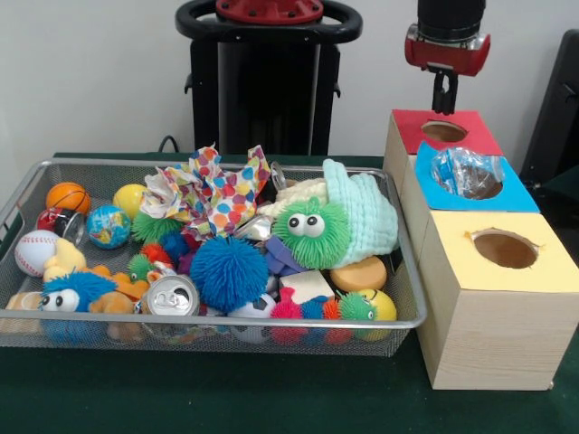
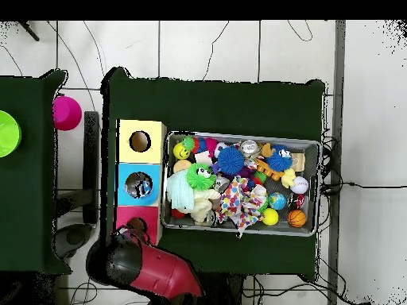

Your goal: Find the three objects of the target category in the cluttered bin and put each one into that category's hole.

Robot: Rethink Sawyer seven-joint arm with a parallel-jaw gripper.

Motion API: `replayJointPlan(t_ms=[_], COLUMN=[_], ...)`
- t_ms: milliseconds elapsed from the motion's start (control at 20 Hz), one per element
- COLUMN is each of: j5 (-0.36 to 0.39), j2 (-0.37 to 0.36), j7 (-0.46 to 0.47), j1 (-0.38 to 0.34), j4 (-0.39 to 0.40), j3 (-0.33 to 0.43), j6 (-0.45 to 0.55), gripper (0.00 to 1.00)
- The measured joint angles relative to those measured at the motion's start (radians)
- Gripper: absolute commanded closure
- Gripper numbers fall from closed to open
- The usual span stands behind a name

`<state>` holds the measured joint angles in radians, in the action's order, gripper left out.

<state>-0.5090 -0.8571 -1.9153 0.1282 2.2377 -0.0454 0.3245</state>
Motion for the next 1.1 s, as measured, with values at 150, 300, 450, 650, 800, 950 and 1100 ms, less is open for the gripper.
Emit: replayJointPlan(t_ms=[150,300,450,650,800,950,1100], j5=[-0.008,-0.013,-0.013,-0.013,-0.018,-0.024,-0.027], j2=[0.012,0.029,0.046,0.06,0.078,0.11,0.118], j7=[-0.004,-0.005,-0.006,-0.006,-0.006,-0.006,-0.006], j1=[0.014,0.032,0.045,0.045,0.045,0.045,0.043], j4=[-0.012,-0.04,-0.075,-0.106,-0.136,-0.177,-0.191], j3=[0.0,0.0,0.0,-0.001,-0.002,-0.003,-0.004], j6=[0.0,0.001,0.001,0.002,0.002,0.003,0.028], gripper=[1.0,1.0,1.0,1.0,1.0,1.0,1.0])
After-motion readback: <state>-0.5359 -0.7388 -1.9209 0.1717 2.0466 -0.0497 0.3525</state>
